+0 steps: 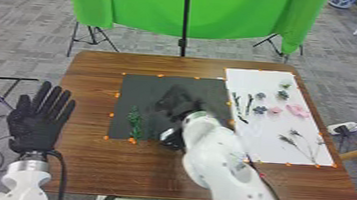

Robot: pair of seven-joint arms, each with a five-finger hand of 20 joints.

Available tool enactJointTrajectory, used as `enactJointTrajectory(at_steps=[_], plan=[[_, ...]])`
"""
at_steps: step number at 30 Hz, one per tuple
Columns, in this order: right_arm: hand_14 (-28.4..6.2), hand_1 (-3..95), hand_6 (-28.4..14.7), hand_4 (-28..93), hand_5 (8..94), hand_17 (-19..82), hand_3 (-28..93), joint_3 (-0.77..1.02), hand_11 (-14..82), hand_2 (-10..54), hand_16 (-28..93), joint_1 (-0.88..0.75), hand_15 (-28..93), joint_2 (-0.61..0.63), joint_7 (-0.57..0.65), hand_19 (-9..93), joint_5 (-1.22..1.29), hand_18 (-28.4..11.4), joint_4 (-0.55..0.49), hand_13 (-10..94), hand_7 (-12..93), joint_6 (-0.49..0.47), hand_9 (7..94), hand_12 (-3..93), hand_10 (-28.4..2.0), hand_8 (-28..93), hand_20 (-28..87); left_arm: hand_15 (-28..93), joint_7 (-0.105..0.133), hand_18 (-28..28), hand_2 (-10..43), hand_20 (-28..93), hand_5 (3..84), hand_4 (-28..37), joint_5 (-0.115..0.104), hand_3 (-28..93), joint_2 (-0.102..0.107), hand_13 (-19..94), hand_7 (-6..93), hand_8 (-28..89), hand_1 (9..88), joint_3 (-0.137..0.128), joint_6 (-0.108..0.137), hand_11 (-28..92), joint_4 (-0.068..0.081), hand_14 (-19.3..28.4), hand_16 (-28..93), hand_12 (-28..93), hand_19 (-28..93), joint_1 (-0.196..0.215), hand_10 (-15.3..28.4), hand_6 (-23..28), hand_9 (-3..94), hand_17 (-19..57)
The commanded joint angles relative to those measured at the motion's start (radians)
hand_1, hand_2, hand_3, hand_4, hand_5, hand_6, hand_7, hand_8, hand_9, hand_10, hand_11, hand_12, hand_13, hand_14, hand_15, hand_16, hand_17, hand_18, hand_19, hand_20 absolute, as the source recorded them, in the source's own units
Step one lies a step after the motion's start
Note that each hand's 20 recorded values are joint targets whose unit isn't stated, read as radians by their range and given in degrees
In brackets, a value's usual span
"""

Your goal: Arrange flowers

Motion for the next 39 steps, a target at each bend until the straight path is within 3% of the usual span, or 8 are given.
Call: enactJointTrajectory(at_steps=[1, 5, 8, 12, 16, 24, 27, 39], plan=[[-20.5, 30.2, -11.4, -20, 57.9, 34, 82, 0.257, 33.7, -4.4, 21, -0.136, 75, 0.228, 0.039, 93, -0.127, -28.4, -0.12, 61, 11, 0.181, 64.5, 19.9, -23.6, -10, 48, 26, 0.0, 13.6, 15.9, 11, 43.7, -28.3, 0.004, 75, -0.012, 28, 8.8, -10, 27.2, -0.015, -0.011, 17, -0.007, 14.6, -6, 6, 30, 0.015, 14.3, 8.3, 37.8, -7.6], [-20.3, 31.6, -11.1, -21, 59.4, 34, 82, 0.381, 32.1, -7.9, 21, -0.23, 75, 0.348, 0.071, 93, -0.235, -28.4, -0.133, 60, 11, 0.16, 64.3, 19.3, -23.6, -10, 47, 26, 0.003, 13.7, 15.8, 10, 43.9, -28.3, 0.0, 75, -0.013, 28, 8.9, -10, 27.2, -0.017, -0.011, 17, -0.008, 14.9, -6, 7, 30, 0.011, 14.3, 8.2, 38.2, -7.7], [-20.5, 31.6, -11.1, -22, 59.5, 34, 82, 0.506, 30.7, -9.4, 21, -0.34, 74, 0.406, 0.102, 93, -0.263, -28.4, -0.17, 59, 11, 0.135, 63.0, 18.9, -23.6, -10, 48, 26, 0.0, 13.8, 15.8, 10, 44.0, -28.3, 0.011, 75, -0.01, 28, 8.9, -10, 27.2, -0.019, -0.035, 16, -0.006, 15.0, -6, 7, 31, 0.011, 14.3, 8.2, 38.4, -7.8], [-20.4, 31.6, -11.2, -25, 60.0, 34, 80, 0.634, 29.8, -9.5, 20, -0.432, 74, 0.436, 0.15, 93, -0.197, -28.4, -0.209, 57, 12, 0.013, 61.6, 18.8, -23.6, -10, 49, 26, 0.014, 13.8, 14.6, 10, 43.8, -28.3, 0.005, 75, -0.008, 28, 8.8, -10, 27.5, -0.023, -0.061, 16, 0.001, 15.0, -6, 7, 31, 0.012, 14.2, 8.1, 38.3, -7.7], [-20.3, 32.0, -10.9, -28, 60.0, 32, 76, 0.699, 29.3, -9.5, 20, -0.501, 74, 0.442, 0.157, 93, -0.222, -28.4, -0.212, 55, 12, -0.046, 59.3, 18.9, -23.6, -10, 47, 25, 0.015, 13.9, 13.4, 9, 43.5, -28.3, 0.006, 76, -0.007, 28, 8.7, -10, 27.8, -0.017, -0.064, 15, 0.003, 14.9, -6, 7, 30, 0.006, 14.0, 8.0, 38.1, -7.6], [-19.7, 33.2, -9.8, -28, 61.9, 31, 75, 0.701, 34.7, -9.5, 20, -0.55, 75, 0.445, 0.127, 93, -0.267, -28.4, -0.185, 55, 15, -0.054, 58.5, 20.8, -22.6, -11, 47, 24, 0.024, 13.9, 13.2, 9, 43.4, -28.3, 0.0, 75, -0.01, 28, 8.6, -9, 28.1, -0.012, -0.037, 15, -0.003, 14.7, -5, 8, 30, 0.009, 14.0, 7.9, 38.1, -7.5], [-19.6, 33.3, -9.5, -28, 62.1, 31, 76, 0.687, 35.6, -9.5, 21, -0.551, 75, 0.442, 0.134, 93, -0.292, -28.4, -0.168, 55, 15, -0.075, 58.2, 21.0, -22.4, -11, 47, 24, 0.016, 13.9, 13.3, 9, 43.5, -28.3, 0.013, 75, -0.014, 28, 8.6, -9, 28.2, -0.011, -0.032, 15, -0.003, 14.8, -5, 8, 30, 0.007, 14.0, 8.0, 38.2, -7.4], [-18.9, 40.0, -7.7, -28, 63.3, 31, 79, 0.644, 37.9, -9.5, 21, -0.515, 76, 0.415, 0.144, 93, -0.243, -28.4, -0.098, 54, 16, -0.124, 57.4, 21.4, -21.1, -12, 46, 25, 0.016, 13.9, 14.5, 10, 43.6, -28.3, 0.015, 75, -0.021, 28, 8.6, -9, 28.0, -0.009, -0.025, 15, -0.005, 14.9, -5, 8, 30, 0.01, 14.1, 7.9, 38.2, -7.5]])
